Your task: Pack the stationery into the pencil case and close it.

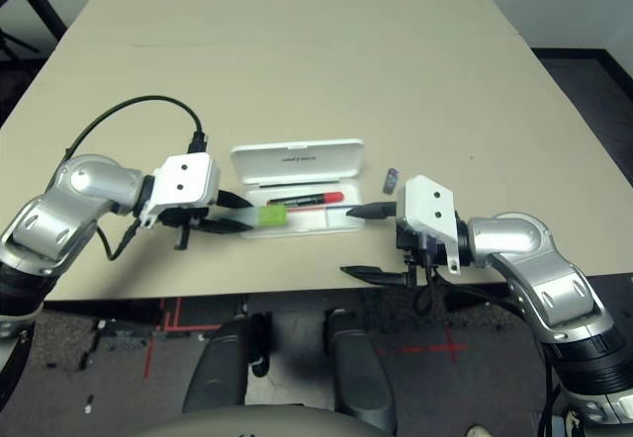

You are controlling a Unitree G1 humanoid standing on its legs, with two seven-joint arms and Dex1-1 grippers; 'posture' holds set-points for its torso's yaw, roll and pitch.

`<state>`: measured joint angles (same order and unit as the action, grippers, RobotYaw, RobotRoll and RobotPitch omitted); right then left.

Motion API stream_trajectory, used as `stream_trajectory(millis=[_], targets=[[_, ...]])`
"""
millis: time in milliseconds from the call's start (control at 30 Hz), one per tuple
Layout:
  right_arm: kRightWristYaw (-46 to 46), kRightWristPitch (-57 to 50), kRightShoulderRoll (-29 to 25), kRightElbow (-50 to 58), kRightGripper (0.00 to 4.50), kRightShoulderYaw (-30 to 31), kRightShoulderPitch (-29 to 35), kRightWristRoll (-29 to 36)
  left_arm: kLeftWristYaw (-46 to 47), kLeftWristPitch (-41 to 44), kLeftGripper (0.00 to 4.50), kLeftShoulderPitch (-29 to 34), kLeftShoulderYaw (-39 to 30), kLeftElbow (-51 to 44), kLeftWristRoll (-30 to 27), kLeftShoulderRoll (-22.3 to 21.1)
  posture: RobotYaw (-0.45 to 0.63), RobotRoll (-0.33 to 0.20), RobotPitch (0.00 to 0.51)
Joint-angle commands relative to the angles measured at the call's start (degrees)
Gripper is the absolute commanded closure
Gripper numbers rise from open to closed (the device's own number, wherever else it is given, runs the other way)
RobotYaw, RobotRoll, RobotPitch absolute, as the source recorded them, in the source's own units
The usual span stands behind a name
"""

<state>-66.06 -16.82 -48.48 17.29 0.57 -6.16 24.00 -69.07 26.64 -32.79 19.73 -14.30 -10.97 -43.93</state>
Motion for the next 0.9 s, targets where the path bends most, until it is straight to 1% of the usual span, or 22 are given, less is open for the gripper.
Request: stream_trajectory(millis=[33, 233, 467, 900], targets=[[-1.31, 1.43, -0.98, -2.05, 0.0, -2.26, 0.7, 0.43, 0.07, 0.11, 3.41, -1.32, 2.33, 1.66, 1.88, 1.44, -0.07, 0.0, 0.165], [-2.0, 3.28, -1.23, -5.72, 0.0, -3.5, 0.71, -0.12, 0.07, 0.63, 3.41, -3.35, 4.59, 4.28, 3.72, 4.46, -0.08, 0.0, 0.161], [-2.41, 5.41, -1.04, -8.96, 0.0, -4.06, 0.17, -0.81, -0.15, 0.4, 3.41, -4.34, 6.02, 6.64, 5.22, 6.86, -0.09, 0.0, 0.158], [-1.0, 7.17, 0.7, -9.53, 0.0, -3.69, 1.28, -1.76, -0.28, -2.24, 3.41, -6.11, 9.16, 12.59, 8.25, 11.94, -0.11, 0.0, 0.156]])
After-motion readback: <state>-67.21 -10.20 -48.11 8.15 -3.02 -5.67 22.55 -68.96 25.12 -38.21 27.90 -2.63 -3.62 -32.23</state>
